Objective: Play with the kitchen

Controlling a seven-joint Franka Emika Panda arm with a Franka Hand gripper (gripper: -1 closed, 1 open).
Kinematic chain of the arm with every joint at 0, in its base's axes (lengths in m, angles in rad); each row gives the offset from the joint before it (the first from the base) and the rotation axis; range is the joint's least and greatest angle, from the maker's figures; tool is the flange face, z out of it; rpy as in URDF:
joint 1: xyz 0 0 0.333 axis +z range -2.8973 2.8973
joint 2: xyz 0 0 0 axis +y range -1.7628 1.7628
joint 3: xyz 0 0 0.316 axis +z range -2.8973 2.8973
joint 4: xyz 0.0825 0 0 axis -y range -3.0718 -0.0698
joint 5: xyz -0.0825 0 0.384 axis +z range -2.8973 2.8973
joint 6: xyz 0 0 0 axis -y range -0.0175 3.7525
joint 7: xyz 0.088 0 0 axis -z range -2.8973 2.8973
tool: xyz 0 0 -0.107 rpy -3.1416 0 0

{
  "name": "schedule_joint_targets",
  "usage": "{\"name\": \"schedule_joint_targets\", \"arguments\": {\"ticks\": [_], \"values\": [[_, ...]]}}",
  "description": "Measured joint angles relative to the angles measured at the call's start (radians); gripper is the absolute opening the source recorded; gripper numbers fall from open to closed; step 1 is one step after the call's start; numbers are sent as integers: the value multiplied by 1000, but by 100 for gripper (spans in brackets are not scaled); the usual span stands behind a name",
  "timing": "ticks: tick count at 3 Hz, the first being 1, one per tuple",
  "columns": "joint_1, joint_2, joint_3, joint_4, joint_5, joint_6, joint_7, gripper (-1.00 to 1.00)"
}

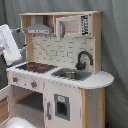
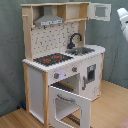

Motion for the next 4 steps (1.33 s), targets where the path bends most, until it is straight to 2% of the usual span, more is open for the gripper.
{"name": "schedule_joint_targets", "arguments": {"ticks": [2,3,4], "values": [[59,38,-8,-1,-111,-141,140,100],[96,60,-25,-2,-173,-231,215,100],[123,68,-54,-6,-217,-297,263,100]]}}
